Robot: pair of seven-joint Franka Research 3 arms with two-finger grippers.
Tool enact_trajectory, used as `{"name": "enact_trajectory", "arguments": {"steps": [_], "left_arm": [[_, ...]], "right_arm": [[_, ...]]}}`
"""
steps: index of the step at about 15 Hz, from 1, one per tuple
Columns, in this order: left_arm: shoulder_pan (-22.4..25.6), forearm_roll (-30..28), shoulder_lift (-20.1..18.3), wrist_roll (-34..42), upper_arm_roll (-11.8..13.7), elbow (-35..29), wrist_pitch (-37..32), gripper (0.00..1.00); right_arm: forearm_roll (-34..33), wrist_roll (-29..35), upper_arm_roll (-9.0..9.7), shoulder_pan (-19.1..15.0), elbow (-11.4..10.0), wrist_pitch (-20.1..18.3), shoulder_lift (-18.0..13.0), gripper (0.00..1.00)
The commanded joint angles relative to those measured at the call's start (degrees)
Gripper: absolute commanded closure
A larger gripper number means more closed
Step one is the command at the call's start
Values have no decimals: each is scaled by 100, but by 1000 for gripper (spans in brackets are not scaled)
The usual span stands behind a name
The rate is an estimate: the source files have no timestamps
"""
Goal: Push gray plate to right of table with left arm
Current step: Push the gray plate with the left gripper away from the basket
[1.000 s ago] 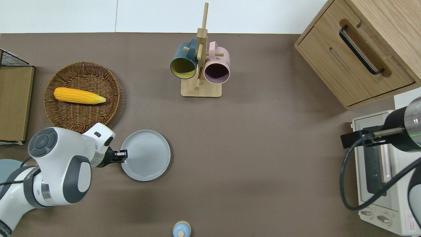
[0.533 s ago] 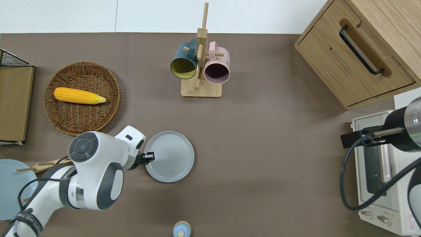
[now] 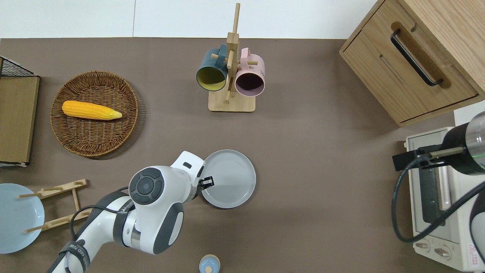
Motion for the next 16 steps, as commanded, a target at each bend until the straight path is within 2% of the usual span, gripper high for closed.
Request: {"name": "enact_trajectory", "arguments": {"steps": [1, 4, 6, 10, 14, 16], "left_arm": [[-429, -257, 448, -395, 25, 168, 316, 1000], [-526, -662, 561, -510, -168, 369, 377, 1000], [-622, -663, 684, -737, -256, 423, 622, 1000], [-903, -672, 834, -1019, -265, 554, 773, 1000], [-1203, -663, 1194, -1380, -256, 949, 790, 1000], [-1291, -663, 1212, -1467, -256, 1003, 790, 1000]], "right_arm": [[5, -43, 30, -46, -23, -68, -60, 5], [-3, -43, 30, -46, -23, -68, -60, 5], [-3, -43, 30, -46, -23, -68, -60, 5], [-3, -43, 30, -46, -23, -68, -60, 5], [-3, -43, 30, -46, -23, -68, -60, 5], [-3, -43, 30, -46, -23, -68, -60, 5]]}}
